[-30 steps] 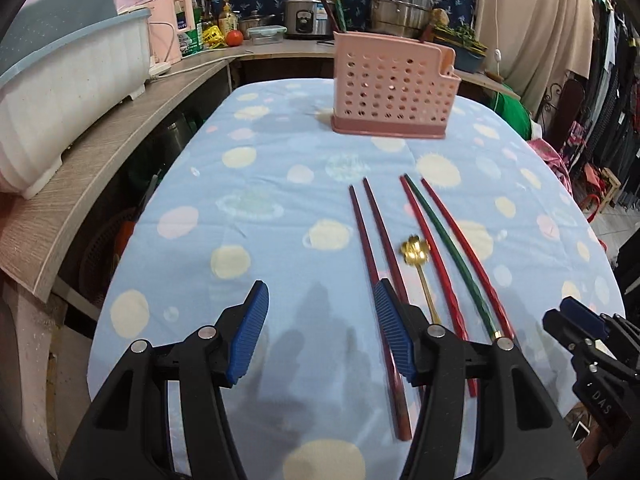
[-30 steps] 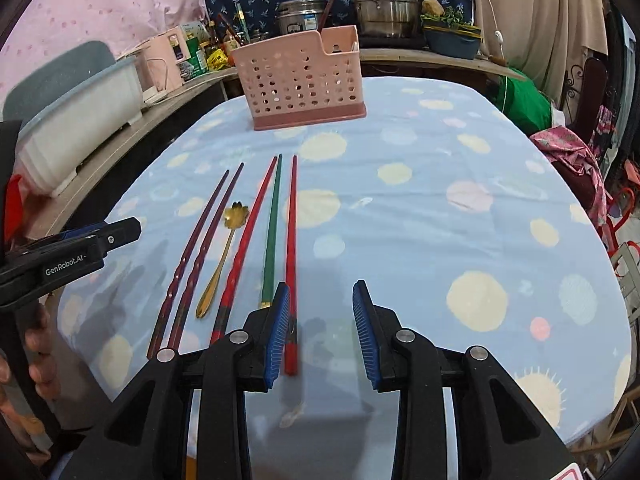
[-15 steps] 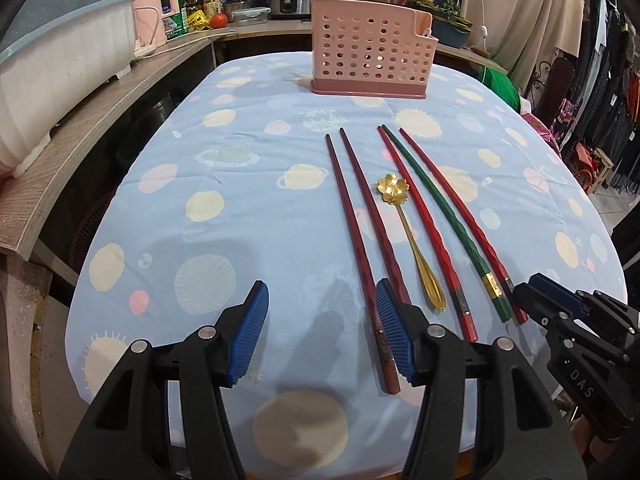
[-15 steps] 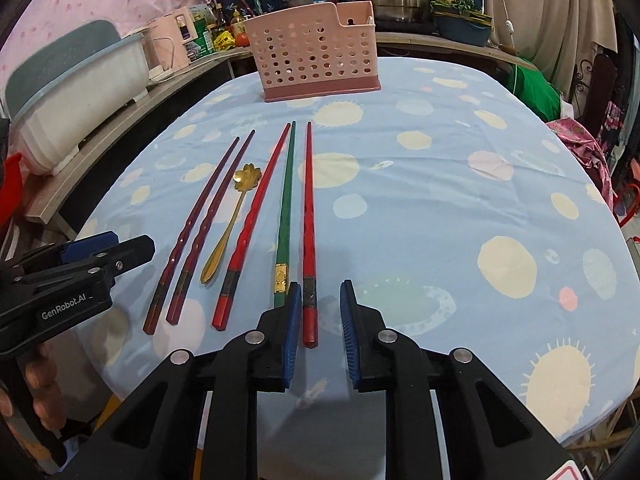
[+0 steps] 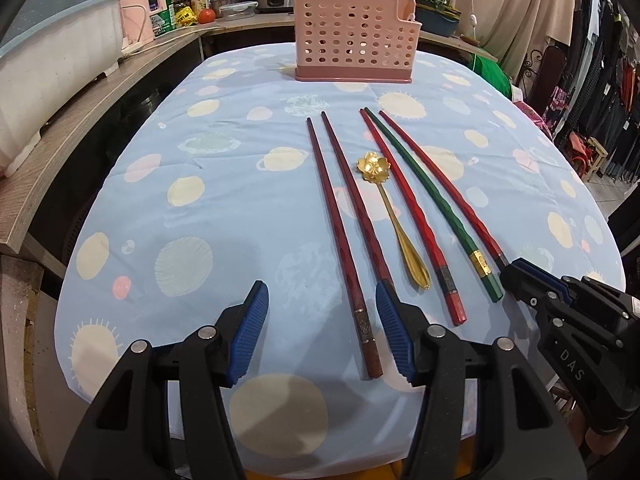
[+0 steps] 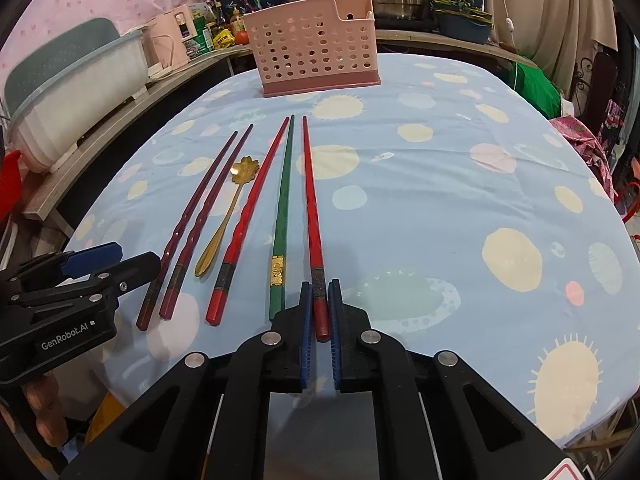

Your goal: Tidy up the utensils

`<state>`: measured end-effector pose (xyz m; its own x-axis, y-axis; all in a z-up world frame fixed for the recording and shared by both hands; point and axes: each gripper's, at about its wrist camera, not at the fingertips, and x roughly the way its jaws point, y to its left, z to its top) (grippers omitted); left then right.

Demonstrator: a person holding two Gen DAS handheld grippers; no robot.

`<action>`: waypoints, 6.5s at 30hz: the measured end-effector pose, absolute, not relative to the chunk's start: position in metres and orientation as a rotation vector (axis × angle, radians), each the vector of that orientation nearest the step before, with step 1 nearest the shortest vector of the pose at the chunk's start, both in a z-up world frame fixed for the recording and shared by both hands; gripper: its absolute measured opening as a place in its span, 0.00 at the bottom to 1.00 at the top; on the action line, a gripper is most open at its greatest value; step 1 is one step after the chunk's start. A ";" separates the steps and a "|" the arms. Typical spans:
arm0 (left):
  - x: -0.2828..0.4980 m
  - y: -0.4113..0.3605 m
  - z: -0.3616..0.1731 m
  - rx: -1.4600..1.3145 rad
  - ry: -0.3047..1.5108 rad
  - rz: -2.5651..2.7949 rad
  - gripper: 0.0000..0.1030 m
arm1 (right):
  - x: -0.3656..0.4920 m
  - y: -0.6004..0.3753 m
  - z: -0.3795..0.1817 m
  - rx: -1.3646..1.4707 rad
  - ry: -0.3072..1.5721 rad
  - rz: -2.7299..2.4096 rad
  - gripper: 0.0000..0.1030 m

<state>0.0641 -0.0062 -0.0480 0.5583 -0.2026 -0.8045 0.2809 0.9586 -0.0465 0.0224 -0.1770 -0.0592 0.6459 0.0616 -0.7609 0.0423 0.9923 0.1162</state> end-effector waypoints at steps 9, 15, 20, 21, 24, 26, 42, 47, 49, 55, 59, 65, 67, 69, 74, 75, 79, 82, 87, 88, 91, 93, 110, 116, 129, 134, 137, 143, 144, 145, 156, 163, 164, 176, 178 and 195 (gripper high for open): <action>0.063 -0.008 -0.056 0.096 0.962 -0.280 0.52 | 0.022 -0.176 -0.060 0.124 0.866 0.009 0.07; 0.062 -0.009 -0.059 0.108 0.959 -0.272 0.52 | 0.022 -0.176 -0.060 0.123 0.865 0.008 0.07; 0.062 -0.011 -0.060 0.117 0.951 -0.268 0.51 | 0.022 -0.177 -0.060 0.125 0.864 0.007 0.07; 0.062 -0.011 -0.060 0.119 0.950 -0.267 0.51 | 0.022 -0.177 -0.059 0.125 0.863 0.006 0.07; 0.061 -0.011 -0.060 0.124 0.944 -0.264 0.51 | 0.022 -0.177 -0.059 0.126 0.861 0.006 0.07; 0.060 -0.011 -0.060 0.125 0.943 -0.265 0.49 | 0.022 -0.177 -0.060 0.126 0.861 0.006 0.07; 0.062 -0.006 -0.057 0.106 0.960 -0.306 0.07 | 0.022 -0.184 -0.056 0.158 0.858 0.001 0.07; 0.063 -0.004 -0.052 0.095 0.957 -0.298 0.07 | 0.021 -0.191 -0.049 0.181 0.839 -0.006 0.07; 0.064 -0.001 -0.046 0.088 0.949 -0.296 0.07 | 0.021 -0.194 -0.043 0.190 0.826 -0.009 0.07; 0.073 0.008 -0.022 0.055 0.909 -0.293 0.07 | 0.023 -0.207 -0.022 0.221 0.778 -0.017 0.07; 0.084 0.012 -0.002 0.034 0.876 -0.293 0.07 | 0.028 -0.217 -0.001 0.226 0.730 -0.026 0.07; 0.105 0.015 0.031 0.011 0.821 -0.298 0.07 | 0.043 -0.232 0.030 0.261 0.664 -0.009 0.06; 0.114 0.016 0.044 -0.001 0.795 -0.295 0.07 | 0.049 -0.235 0.042 0.258 0.636 -0.005 0.06; 0.122 0.016 0.057 -0.006 0.769 -0.292 0.07 | 0.055 -0.238 0.055 0.252 0.606 -0.002 0.06; 0.145 0.012 0.089 -0.007 0.712 -0.289 0.07 | 0.071 -0.245 0.086 0.251 0.538 0.013 0.06; 0.151 0.011 0.097 -0.011 0.701 -0.292 0.07 | 0.075 -0.247 0.092 0.252 0.525 0.017 0.06; 0.171 0.006 0.119 -0.025 0.681 -0.312 0.07 | 0.092 -0.253 0.115 0.258 0.484 0.033 0.06; 0.186 -0.002 0.136 -0.022 0.660 -0.327 0.07 | 0.106 -0.257 0.132 0.254 0.454 0.037 0.06; 0.201 -0.012 0.162 -0.008 0.607 -0.329 0.07 | 0.129 -0.260 0.160 0.243 0.409 0.051 0.01; 0.205 -0.014 0.169 -0.008 0.595 -0.332 0.07 | 0.134 -0.260 0.166 0.238 0.395 0.053 0.01; 0.217 -0.019 0.188 -0.013 0.555 -0.332 0.07 | 0.146 -0.258 0.180 0.223 0.367 0.054 0.01; 0.222 -0.020 0.200 -0.019 0.529 -0.331 0.07 | 0.156 -0.258 0.185 0.211 0.362 0.046 0.01; 0.213 0.011 0.147 -0.030 0.644 -0.298 0.07 | 0.196 -0.255 0.009 0.227 0.844 0.089 0.16; 0.213 0.020 0.127 -0.047 0.691 -0.292 0.07 | 0.214 -0.243 -0.033 0.187 0.928 0.077 0.16; 0.216 0.019 0.122 -0.039 0.692 -0.306 0.07 | 0.223 -0.231 -0.047 0.056 0.939 0.017 0.07; 0.222 0.018 0.129 -0.049 0.694 -0.313 0.07 | 0.211 -0.233 0.004 0.080 0.822 0.037 0.07; 0.227 0.018 0.141 -0.054 0.677 -0.324 0.07 | 0.205 -0.239 0.052 0.120 0.712 0.055 0.07; 0.240 0.009 0.177 -0.049 0.615 -0.339 0.07 | 0.199 -0.246 0.146 0.200 0.475 0.122 0.07; 0.242 0.006 0.185 -0.045 0.597 -0.340 0.07 | 0.200 -0.246 0.160 0.207 0.446 0.135 0.07; 0.245 0.005 0.192 -0.044 0.583 -0.341 0.07 | 0.202 -0.246 0.170 0.212 0.427 0.146 0.07; 0.291 -0.017 0.260 -0.067 0.442 -0.327 0.07 | 0.255 -0.236 0.250 0.218 0.286 0.169 0.07; 0.318 -0.033 0.267 -0.062 0.411 -0.332 0.07 | 0.294 -0.233 0.239 0.211 0.340 0.156 0.07; 0.321 -0.035 0.265 -0.064 0.413 -0.334 0.07 | 0.297 -0.233 0.232 0.214 0.354 0.155 0.07; 0.368 -0.048 0.188 -0.061 0.534 -0.310 0.07 | 0.328 -0.232 0.159 0.185 0.502 0.112 0.07; 0.368 -0.046 0.182 -0.063 0.538 -0.296 0.22 | 0.325 -0.235 0.156 0.184 0.497 0.097 0.12; 0.265 -0.002 0.144 -0.022 0.631 -0.190 0.59 | 0.195 -0.251 0.138 0.242 0.542 0.125 0.36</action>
<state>0.2647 -0.0017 0.1436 0.7903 -0.1835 -0.5846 0.1703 0.9823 -0.0780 0.1950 -0.2513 0.1376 0.8503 0.1809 -0.4943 -0.0538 0.9641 0.2602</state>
